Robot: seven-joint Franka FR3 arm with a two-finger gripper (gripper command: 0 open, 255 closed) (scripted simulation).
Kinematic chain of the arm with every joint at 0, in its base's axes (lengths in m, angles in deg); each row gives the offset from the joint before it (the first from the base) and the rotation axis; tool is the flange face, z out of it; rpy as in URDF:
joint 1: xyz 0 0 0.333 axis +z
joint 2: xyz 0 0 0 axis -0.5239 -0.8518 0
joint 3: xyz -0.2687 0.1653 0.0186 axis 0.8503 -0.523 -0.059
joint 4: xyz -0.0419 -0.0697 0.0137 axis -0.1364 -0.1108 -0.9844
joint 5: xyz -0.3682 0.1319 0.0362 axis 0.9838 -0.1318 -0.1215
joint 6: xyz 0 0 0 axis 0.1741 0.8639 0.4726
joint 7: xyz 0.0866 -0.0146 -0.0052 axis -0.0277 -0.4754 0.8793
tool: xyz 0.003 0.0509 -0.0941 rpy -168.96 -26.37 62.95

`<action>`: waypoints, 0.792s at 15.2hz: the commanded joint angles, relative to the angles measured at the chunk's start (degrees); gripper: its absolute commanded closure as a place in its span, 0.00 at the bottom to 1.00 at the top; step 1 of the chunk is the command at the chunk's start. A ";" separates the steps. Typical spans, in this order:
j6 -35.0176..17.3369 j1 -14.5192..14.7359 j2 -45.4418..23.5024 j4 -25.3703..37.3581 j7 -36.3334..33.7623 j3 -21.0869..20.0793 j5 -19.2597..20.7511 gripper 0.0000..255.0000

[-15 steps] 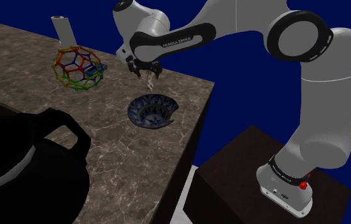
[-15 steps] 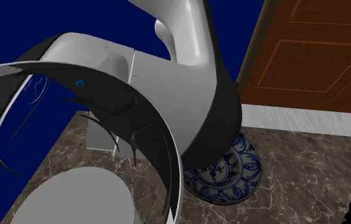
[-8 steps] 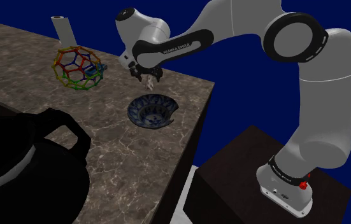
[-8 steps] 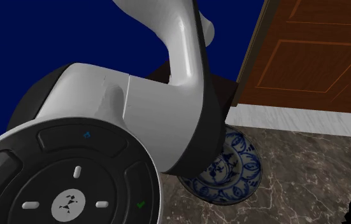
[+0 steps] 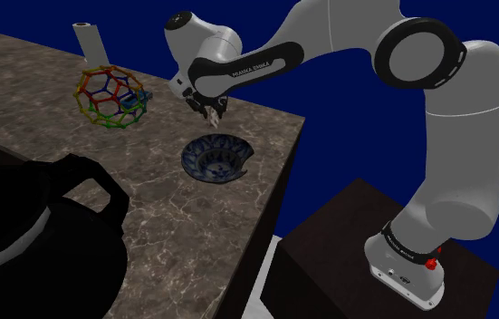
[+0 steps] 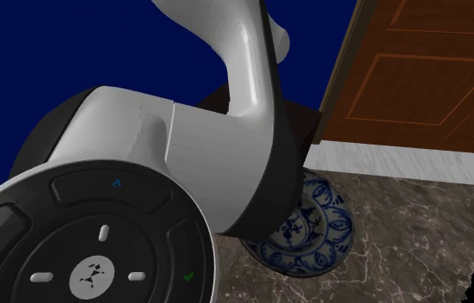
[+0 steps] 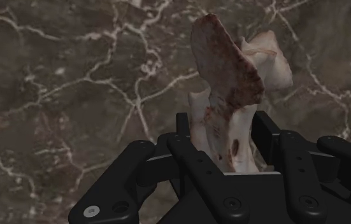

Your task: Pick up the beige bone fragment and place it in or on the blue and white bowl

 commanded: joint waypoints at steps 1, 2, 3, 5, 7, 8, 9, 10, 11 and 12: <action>0.00 0.00 0.00 0.00 0.00 0.00 0.00 1.00; 0.00 0.00 0.00 0.00 0.00 0.00 0.00 1.00; 0.00 0.00 0.01 0.00 0.00 0.00 0.00 1.00; 0.00 0.00 0.00 0.00 0.00 0.00 0.00 1.00; -0.01 0.00 0.00 -0.01 0.00 0.00 0.00 1.00; 0.56 0.01 0.21 0.42 0.28 -0.06 -0.15 1.00; 1.13 0.04 0.41 0.87 0.57 -0.12 -0.30 1.00; 1.72 0.07 0.59 1.34 0.85 -0.18 -0.44 1.00; 2.31 0.10 0.76 1.82 1.14 -0.23 -0.58 1.00; 2.90 0.14 0.92 2.32 1.42 -0.29 -0.72 1.00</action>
